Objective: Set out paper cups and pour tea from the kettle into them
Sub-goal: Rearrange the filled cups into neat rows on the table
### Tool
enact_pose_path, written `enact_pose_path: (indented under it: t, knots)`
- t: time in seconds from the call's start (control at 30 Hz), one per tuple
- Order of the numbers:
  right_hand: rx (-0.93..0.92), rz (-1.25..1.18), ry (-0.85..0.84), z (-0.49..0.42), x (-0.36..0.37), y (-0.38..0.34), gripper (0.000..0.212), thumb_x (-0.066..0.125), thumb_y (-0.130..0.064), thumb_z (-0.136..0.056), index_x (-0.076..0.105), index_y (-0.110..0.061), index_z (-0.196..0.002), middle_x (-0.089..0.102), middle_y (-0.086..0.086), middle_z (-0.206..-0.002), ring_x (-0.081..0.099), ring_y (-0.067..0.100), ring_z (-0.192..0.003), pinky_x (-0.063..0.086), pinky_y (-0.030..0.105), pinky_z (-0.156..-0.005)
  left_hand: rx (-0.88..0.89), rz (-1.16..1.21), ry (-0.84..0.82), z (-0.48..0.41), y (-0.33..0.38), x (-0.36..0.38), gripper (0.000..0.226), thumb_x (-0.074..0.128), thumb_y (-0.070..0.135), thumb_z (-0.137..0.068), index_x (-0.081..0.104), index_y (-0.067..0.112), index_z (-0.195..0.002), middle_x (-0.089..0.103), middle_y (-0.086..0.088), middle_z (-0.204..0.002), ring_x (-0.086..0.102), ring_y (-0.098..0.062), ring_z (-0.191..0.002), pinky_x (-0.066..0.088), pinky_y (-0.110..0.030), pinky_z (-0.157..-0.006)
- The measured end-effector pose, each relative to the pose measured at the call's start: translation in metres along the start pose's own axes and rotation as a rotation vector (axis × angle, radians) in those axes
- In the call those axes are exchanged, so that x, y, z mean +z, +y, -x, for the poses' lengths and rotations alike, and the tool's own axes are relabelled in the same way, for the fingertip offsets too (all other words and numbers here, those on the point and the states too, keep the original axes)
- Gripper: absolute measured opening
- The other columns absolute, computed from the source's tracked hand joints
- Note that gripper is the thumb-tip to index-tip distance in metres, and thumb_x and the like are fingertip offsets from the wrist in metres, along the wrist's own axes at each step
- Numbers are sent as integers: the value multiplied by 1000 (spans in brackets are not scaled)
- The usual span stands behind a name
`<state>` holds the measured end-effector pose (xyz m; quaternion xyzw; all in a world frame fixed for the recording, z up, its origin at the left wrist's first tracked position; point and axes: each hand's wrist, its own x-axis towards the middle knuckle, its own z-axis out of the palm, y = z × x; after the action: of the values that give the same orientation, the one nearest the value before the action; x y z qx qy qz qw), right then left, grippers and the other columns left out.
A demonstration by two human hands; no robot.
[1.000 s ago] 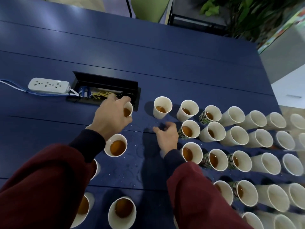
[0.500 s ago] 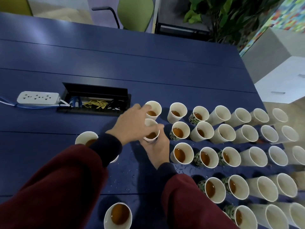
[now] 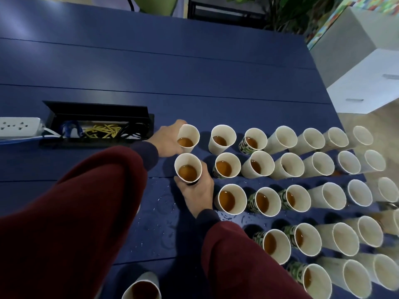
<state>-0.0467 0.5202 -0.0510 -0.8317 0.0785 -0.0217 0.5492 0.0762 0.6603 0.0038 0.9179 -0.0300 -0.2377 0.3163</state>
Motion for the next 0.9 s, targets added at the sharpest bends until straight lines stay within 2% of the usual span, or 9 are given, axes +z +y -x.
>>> enact_pose_path:
  t: [0.07,0.17,0.27,0.4,0.53,0.63,0.73,0.8,0.9]
  knots:
    - [9,-16,1,-1,0,-1,54,87,-21,-75,58,-24,-120,67,-12,-112,61,0,-104,47,13,-89,9,37,12,-4,-2,4,78,82,37,-76,35,31,-137,58,-13,-121,56,-30,-106,42,-33,-83]
    - [22,-34,-20,-4,-1,-2,55,87,-20,-75,58,-23,-122,67,-11,-114,60,-3,-105,45,8,-88,48,71,22,-6,-3,6,75,82,40,-78,37,28,-137,59,-10,-120,57,-28,-106,42,-32,-83]
    - [43,-38,-56,-7,-3,-3,58,88,-19,-75,56,-21,-124,66,-10,-115,59,-2,-104,43,4,-86,76,90,25,-4,-3,5,76,83,42,-77,36,30,-136,60,-7,-119,58,-27,-106,48,-36,-89]
    - [71,-6,-80,-7,-4,-1,63,89,-20,-73,54,-20,-125,65,-9,-115,58,2,-102,41,2,-83,73,113,48,0,-3,4,79,86,33,-75,36,27,-135,62,-6,-118,60,-25,-106,51,-45,-96]
    - [81,21,-103,-7,-6,-3,64,87,-15,-74,50,-25,-125,62,-13,-114,55,-2,-102,39,1,-84,4,102,56,5,-8,-1,87,86,28,-75,34,18,-143,59,-10,-125,56,-26,-114,46,-34,-93]
    - [77,31,-103,-2,-9,-4,65,82,-6,-75,48,-27,-127,61,-10,-118,54,0,-107,41,9,-92,-56,115,67,25,-14,-14,73,78,36,-84,41,16,-143,59,-10,-128,55,-20,-108,40,-29,-90]
    - [117,67,-97,4,-13,-5,68,81,-5,-75,48,-18,-133,61,-4,-123,55,9,-114,39,17,-95,-96,32,46,57,-20,-26,60,67,49,-90,49,15,-136,65,-7,-121,60,-20,-104,46,-32,-89]
    - [143,104,-87,12,-15,-7,70,81,-6,-75,46,-14,-135,61,1,-124,56,18,-117,39,21,-96,-104,-22,44,86,-26,-31,64,61,55,-91,46,15,-139,67,-5,-115,62,-21,-103,47,-34,-89]
    - [181,146,-97,30,-15,-11,74,81,-8,-74,45,-12,-138,59,8,-135,53,23,-126,39,30,-108,-82,-18,56,132,-35,-32,72,61,60,-89,40,19,-144,68,-1,-111,61,-17,-99,43,-29,-82]
